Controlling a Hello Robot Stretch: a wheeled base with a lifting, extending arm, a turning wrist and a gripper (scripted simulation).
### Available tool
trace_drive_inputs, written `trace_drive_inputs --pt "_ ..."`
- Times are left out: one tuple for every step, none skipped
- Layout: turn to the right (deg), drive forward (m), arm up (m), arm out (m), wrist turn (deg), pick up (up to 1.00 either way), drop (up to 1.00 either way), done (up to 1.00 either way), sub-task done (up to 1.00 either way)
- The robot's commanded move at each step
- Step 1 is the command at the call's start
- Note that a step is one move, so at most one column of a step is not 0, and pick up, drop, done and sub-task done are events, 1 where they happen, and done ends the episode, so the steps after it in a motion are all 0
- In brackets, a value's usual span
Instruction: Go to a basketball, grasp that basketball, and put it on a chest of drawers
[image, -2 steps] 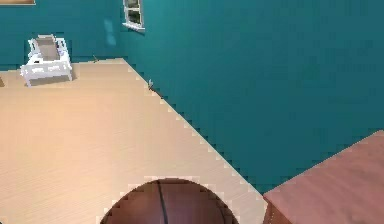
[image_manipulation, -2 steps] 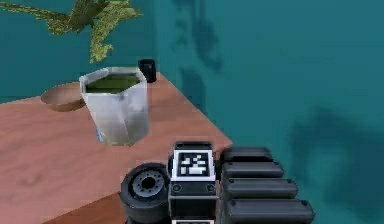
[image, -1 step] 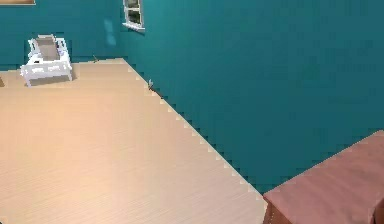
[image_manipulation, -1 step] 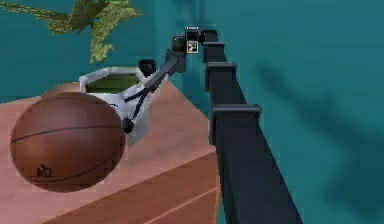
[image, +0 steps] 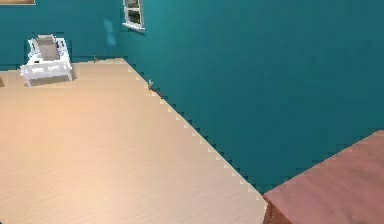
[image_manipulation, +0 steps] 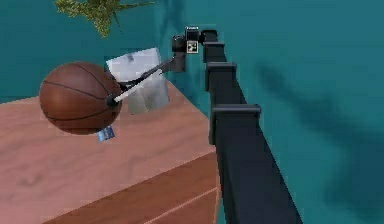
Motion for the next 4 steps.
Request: trace_drive_inputs --pt "0.0 0.0 -0.12 0.0 0.0 0.0 0.0 0.0 0.0" --pt "0.0 0.0 0.0 0.0 0.0 0.0 1.0 0.0 0.0" --pt "0.0 0.0 0.0 -0.1 0.0 0.0 0.0 0.0 0.0" --pt "0.0 0.0 0.0 0.0 0.0 0.0 0.0 1.0 0.0"
